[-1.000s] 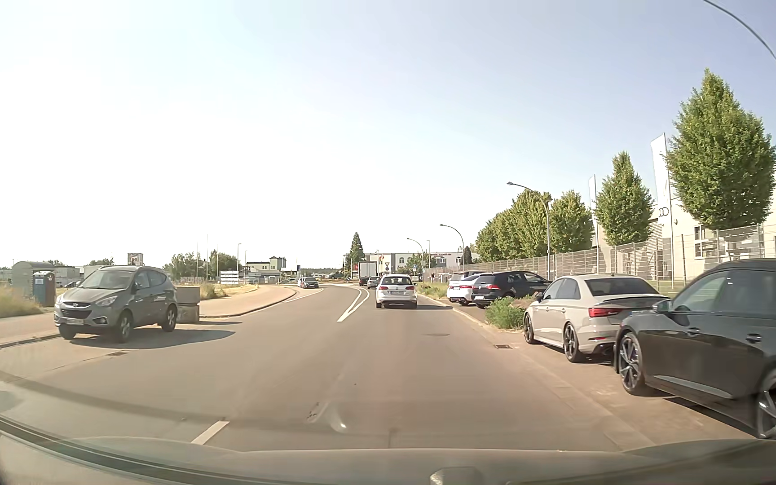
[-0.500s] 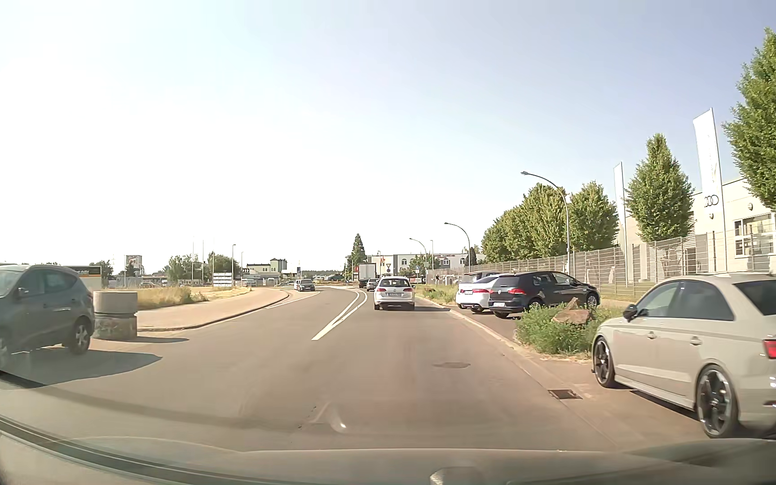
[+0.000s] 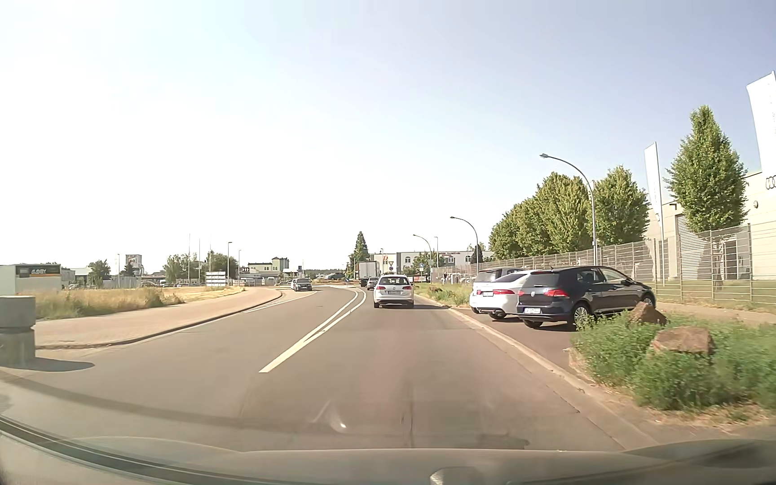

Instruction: Follow the waypoints while adhering to traffic rules and regulations

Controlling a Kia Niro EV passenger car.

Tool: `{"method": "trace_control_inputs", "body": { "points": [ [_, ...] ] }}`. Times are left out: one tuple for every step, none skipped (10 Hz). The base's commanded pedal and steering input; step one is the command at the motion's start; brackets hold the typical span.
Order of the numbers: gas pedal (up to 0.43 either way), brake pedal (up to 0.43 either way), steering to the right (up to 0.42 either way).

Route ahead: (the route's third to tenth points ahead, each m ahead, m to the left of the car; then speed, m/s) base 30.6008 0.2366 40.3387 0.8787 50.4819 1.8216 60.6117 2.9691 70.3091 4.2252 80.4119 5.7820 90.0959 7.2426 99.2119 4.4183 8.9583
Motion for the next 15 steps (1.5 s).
{"method": "trace_control_inputs", "body": {
  "points": [
    [0.059,0.024,-0.014],
    [0.059,0.03,-0.015],
    [0.059,0.03,-0.015],
    [0.059,0.03,-0.015],
    [0.059,0.03,-0.015],
    [0.059,0.03,-0.016],
    [0.059,0.03,-0.015],
    [0.047,0.03,-0.015],
    [0.047,0.03,-0.016],
    [0.047,0.03,-0.016],
    [0.047,0.03,-0.016],
    [0.047,0.03,-0.016],
    [0.047,0.03,-0.016],
    [0.047,0.03,-0.016],
    [0.047,0.03,-0.016]
  ]
}}
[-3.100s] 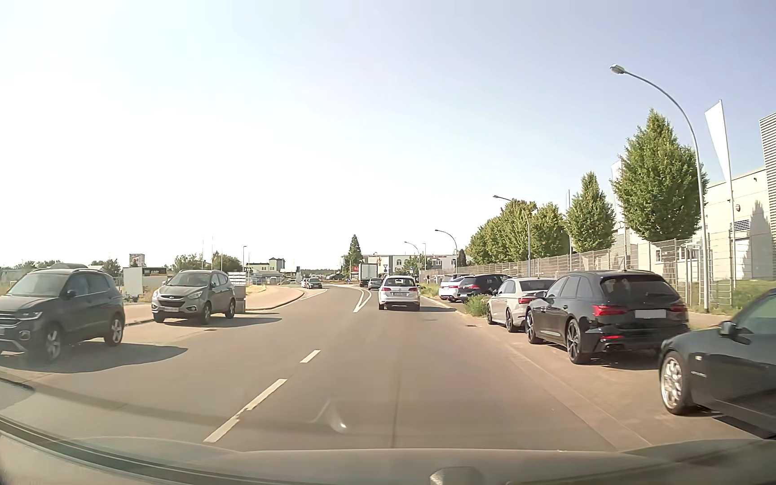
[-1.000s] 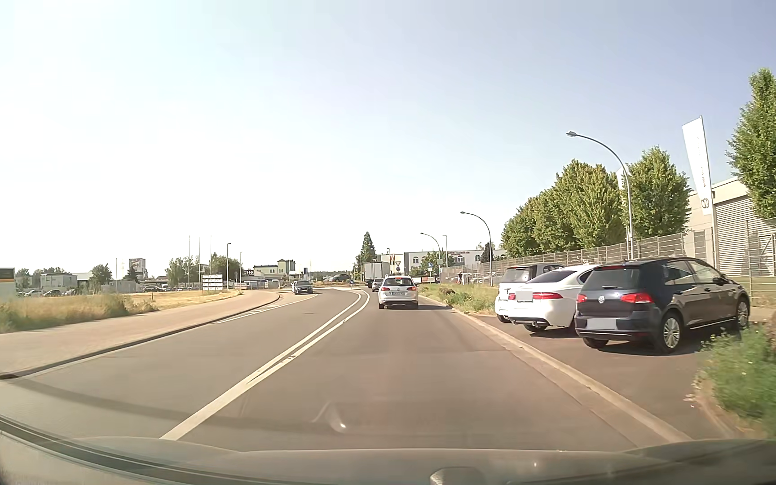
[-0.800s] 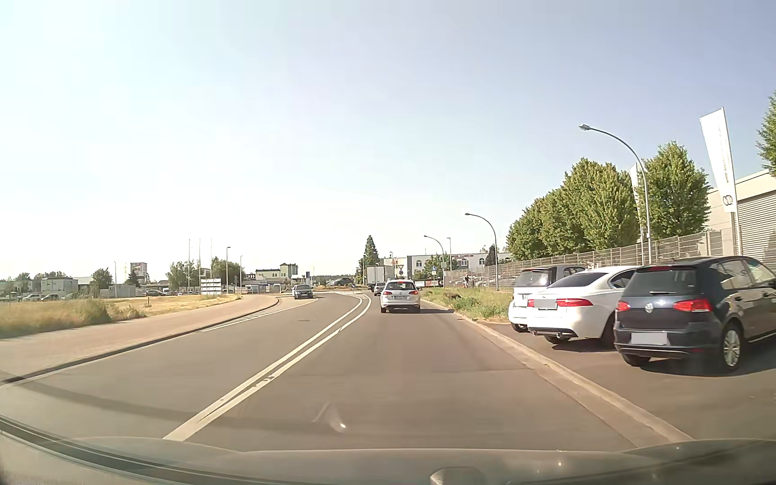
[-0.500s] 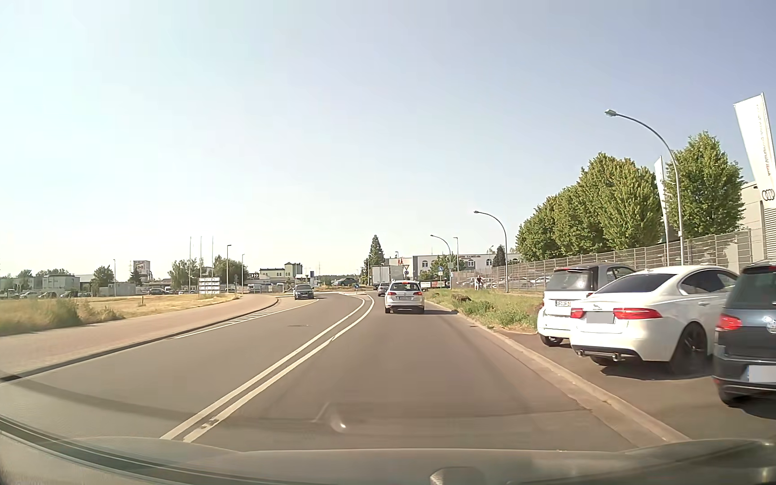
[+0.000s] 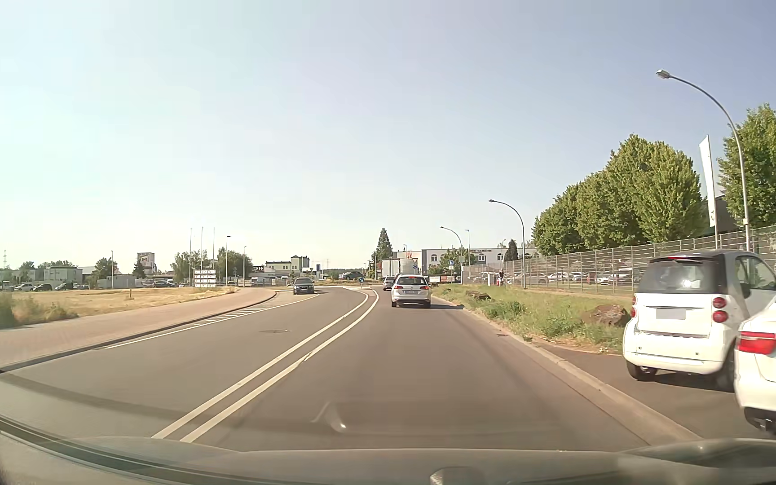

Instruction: Follow the waypoints while adhering to traffic rules and regulations

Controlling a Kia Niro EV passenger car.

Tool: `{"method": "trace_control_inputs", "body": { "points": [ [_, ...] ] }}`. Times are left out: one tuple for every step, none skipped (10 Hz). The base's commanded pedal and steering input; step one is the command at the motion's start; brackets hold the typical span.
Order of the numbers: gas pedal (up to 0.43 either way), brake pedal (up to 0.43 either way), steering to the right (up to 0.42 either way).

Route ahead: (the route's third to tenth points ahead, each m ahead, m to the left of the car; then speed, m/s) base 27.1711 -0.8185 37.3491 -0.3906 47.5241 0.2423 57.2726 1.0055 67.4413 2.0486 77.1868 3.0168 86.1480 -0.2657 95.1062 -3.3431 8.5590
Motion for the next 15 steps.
{"method": "trace_control_inputs", "body": {
  "points": [
    [0.047,0.03,-0.014],
    [0.047,0.03,-0.012],
    [0.047,0.03,-0.011],
    [0.059,0.03,-0.011],
    [0.079,0.03,-0.009],
    [0.098,0.03,-0.006],
    [0.11,0.03,-0.005],
    [0.11,0.03,-0.004],
    [0.11,0.03,-0.002],
    [0.11,0.03,0.0],
    [0.11,0.03,0.001],
    [0.11,0.03,0.001],
    [0.11,0.03,0.001],
    [0.11,0.03,0.001],
    [0.11,0.03,0.001]
  ]
}}
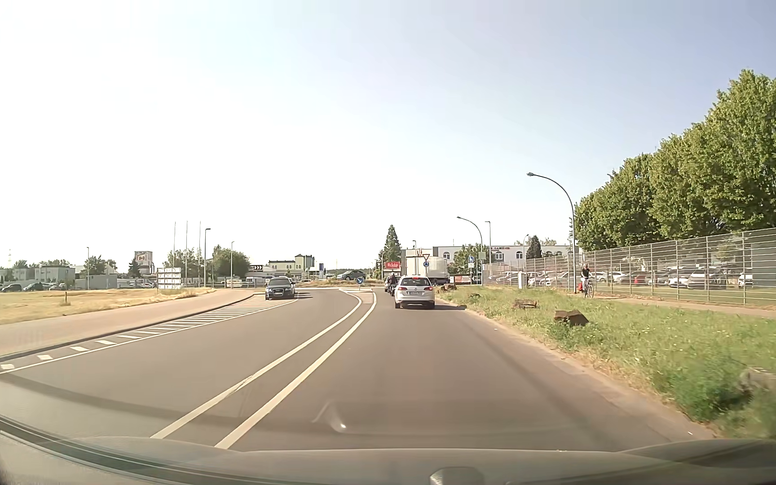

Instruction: Follow the waypoints while adhering to traffic rules and regulations

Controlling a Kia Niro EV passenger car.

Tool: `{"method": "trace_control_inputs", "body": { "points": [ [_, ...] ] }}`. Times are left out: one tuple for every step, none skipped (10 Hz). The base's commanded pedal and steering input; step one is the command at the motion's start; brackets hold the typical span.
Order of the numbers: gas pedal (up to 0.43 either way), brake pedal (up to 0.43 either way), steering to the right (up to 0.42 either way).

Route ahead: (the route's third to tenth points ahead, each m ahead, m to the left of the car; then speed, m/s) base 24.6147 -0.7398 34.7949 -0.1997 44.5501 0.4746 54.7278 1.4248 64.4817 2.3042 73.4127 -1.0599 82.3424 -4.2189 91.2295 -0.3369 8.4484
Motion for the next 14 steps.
{"method": "trace_control_inputs", "body": {
  "points": [
    [0.11,0.03,0.002],
    [0.11,0.03,0.002],
    [0.11,0.03,0.002],
    [0.11,0.03,0.002],
    [0.11,0.03,0.002],
    [0.098,0.03,0.001],
    [0.098,0.03,0.001],
    [0.098,0.03,0.001],
    [0.098,0.03,0.002],
    [0.087,0.03,0.001],
    [0.087,0.03,0.001],
    [0.087,0.037,0.001],
    [0.079,0.03,0.001],
    [0.067,0.03,0.0]
  ]
}}
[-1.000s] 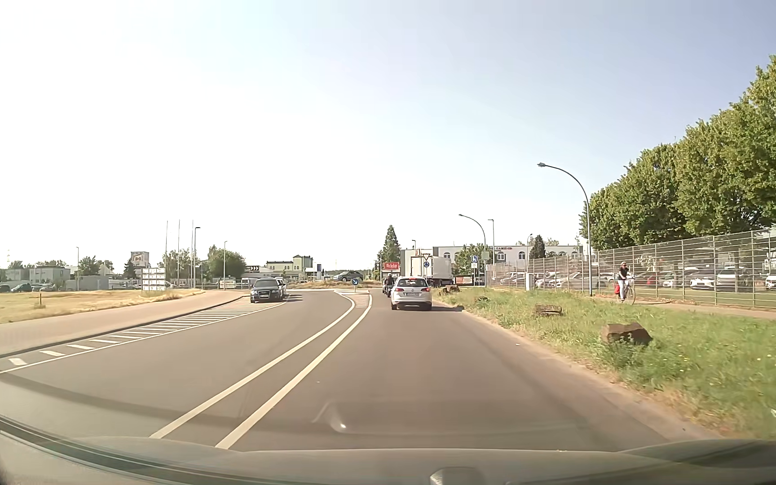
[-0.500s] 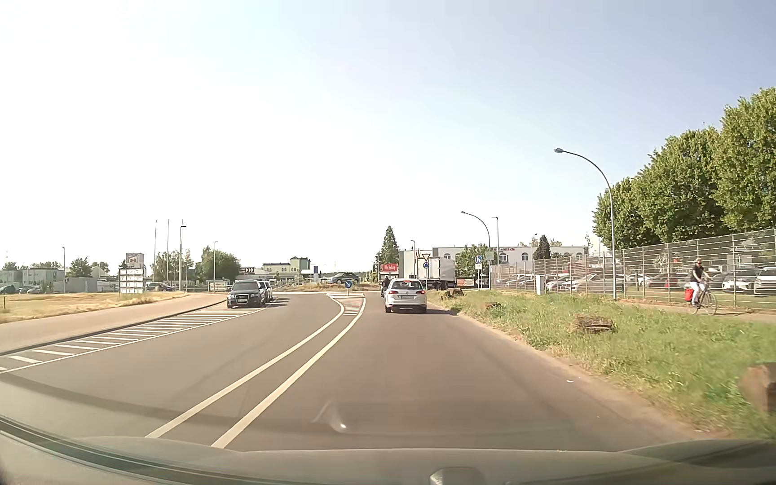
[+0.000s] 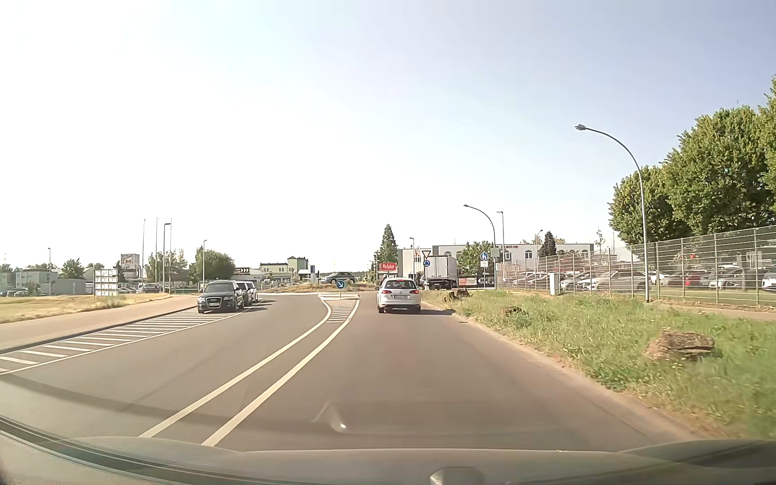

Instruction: Follow the waypoints while adhering to traffic rules and regulations

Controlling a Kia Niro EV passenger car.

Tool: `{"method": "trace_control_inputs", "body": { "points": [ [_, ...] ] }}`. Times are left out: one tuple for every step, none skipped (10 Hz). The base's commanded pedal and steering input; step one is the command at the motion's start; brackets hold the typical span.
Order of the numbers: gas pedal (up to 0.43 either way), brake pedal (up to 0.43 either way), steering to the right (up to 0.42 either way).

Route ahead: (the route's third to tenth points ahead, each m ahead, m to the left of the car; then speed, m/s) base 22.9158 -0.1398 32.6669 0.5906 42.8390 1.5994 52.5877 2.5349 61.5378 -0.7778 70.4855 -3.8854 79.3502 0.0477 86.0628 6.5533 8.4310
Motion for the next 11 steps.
{"method": "trace_control_inputs", "body": {
  "points": [
    [0.067,0.03,-0.001],
    [0.067,0.03,-0.001],
    [0.067,0.03,-0.001],
    [0.067,0.03,-0.002],
    [0.059,0.03,-0.003],
    [0.059,0.03,-0.006],
    [0.047,0.03,-0.01],
    [0.02,0.03,-0.012],
    [0.02,0.03,-0.012],
    [0.0,0.03,-0.013],
    [0.0,0.03,-0.013]
  ]
}}
